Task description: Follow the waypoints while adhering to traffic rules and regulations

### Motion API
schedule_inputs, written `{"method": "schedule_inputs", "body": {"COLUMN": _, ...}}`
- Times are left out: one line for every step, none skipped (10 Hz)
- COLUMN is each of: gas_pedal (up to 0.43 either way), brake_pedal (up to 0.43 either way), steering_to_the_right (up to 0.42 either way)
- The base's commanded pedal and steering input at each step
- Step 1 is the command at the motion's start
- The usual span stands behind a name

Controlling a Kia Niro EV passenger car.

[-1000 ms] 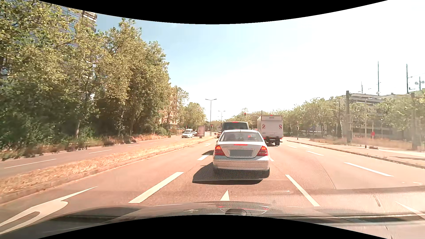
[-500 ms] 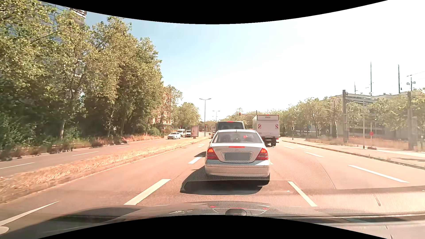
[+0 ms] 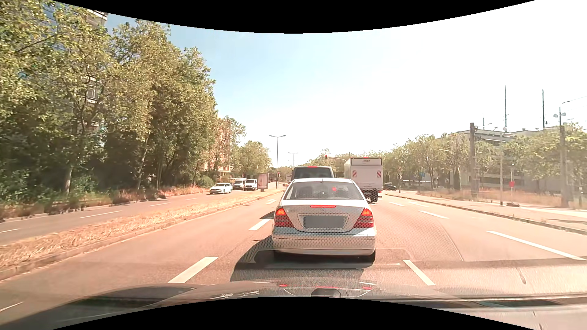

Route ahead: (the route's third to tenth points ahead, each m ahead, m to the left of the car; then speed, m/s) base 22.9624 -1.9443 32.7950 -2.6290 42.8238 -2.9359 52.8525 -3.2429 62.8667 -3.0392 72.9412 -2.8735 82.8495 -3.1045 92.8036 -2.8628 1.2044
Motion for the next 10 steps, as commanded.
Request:
{"method": "schedule_inputs", "body": {"gas_pedal": 0.0, "brake_pedal": 0.128, "steering_to_the_right": 0.111}}
{"method": "schedule_inputs", "body": {"gas_pedal": 0.0, "brake_pedal": 0.128, "steering_to_the_right": 0.11}}
{"method": "schedule_inputs", "body": {"gas_pedal": 0.0, "brake_pedal": 0.128, "steering_to_the_right": 0.109}}
{"method": "schedule_inputs", "body": {"gas_pedal": 0.0, "brake_pedal": 0.128, "steering_to_the_right": 0.108}}
{"method": "schedule_inputs", "body": {"gas_pedal": 0.0, "brake_pedal": 0.128, "steering_to_the_right": 0.105}}
{"method": "schedule_inputs", "body": {"gas_pedal": 0.0, "brake_pedal": 0.128, "steering_to_the_right": 0.104}}
{"method": "schedule_inputs", "body": {"gas_pedal": 0.0, "brake_pedal": 0.14, "steering_to_the_right": 0.103}}
{"method": "schedule_inputs", "body": {"gas_pedal": 0.0, "brake_pedal": 0.146, "steering_to_the_right": 0.103}}
{"method": "schedule_inputs", "body": {"gas_pedal": 0.0, "brake_pedal": 0.146, "steering_to_the_right": 0.103}}
{"method": "schedule_inputs", "body": {"gas_pedal": 0.0, "brake_pedal": 0.14, "steering_to_the_right": 0.102}}
